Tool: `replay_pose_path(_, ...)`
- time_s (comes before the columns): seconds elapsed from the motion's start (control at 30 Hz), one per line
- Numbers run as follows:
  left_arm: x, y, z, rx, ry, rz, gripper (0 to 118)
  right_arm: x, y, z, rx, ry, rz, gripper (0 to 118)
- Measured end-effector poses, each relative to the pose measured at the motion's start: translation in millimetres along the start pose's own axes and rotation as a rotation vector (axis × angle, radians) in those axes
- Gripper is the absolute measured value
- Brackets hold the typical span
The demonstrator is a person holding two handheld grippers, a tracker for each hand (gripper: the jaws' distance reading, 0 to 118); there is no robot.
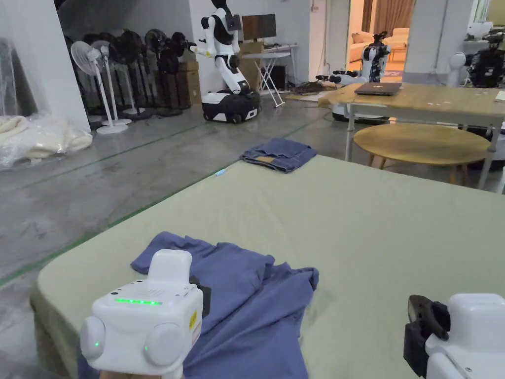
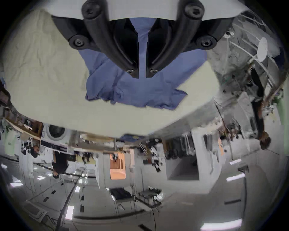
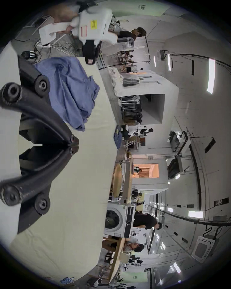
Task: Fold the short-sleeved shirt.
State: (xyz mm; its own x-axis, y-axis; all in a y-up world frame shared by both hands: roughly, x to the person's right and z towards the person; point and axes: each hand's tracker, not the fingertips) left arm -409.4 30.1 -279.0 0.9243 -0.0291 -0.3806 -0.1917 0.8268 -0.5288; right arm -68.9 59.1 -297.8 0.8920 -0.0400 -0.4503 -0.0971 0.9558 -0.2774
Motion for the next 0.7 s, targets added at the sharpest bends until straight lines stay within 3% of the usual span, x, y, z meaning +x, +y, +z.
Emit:
replay_pose_path(0.17, 3.2, -2.2, -81.8, -0.203, -0.096, 0.014, 7, 1.5, -24.5, -16.4, -0.070, -0.001, -0.007, 0)
replay_pose_path(0.2, 7.2, -2.6, -89.2, -0.242, -0.109, -0.002, 31, 1.7, -29.3, -19.3, -0.084, -0.002, -0.003, 0)
replay_pose_path(0.23, 8.4, -3.7, -100.0, -0.268, -0.124, -0.011, 91, 2.4, -34.0, -21.7, -0.097, 0.001, 0.000, 0)
replay_pose_path(0.27, 9.7, -5.7, -112.3, -0.304, -0.127, -0.023, 115, 3.4, -38.3, -24.0, -0.109, 0.003, 0.005, 0)
replay_pose_path(0.3, 11.2, -9.1, -125.0, -0.354, -0.120, -0.040, 115, 3.9, -42.2, -26.0, -0.122, -0.002, 0.007, 0)
replay_pose_path(0.4, 19.7, -18.3, -140.8, -0.380, -0.074, -0.121, 113, 8.2, -52.9, -28.1, -0.157, -0.006, 0.002, 0)
replay_pose_path(0.53, 32.4, -28.4, -150.5, -0.419, -0.084, -0.131, 109, 17.5, -61.5, -21.2, -0.188, -0.024, -0.016, 0)
replay_pose_path(0.57, 32.1, -25.4, -147.2, -0.411, -0.092, -0.130, 97, 21.0, -62.7, -17.7, -0.190, -0.026, -0.027, 0)
replay_pose_path(0.6, 33.8, -19.9, -139.4, -0.377, -0.118, -0.120, 75, 24.2, -63.0, -14.3, -0.198, -0.032, -0.034, 0)
replay_pose_path(0.67, 41.4, -11.1, -130.9, -0.352, -0.069, -0.161, 9, 31.8, -63.7, -3.5, -0.196, -0.053, -0.043, 0)
replay_pose_path(0.7, 43.9, -8.4, -126.5, -0.328, -0.026, -0.189, 1, 36.2, -62.6, 2.7, -0.196, -0.066, -0.048, 0)
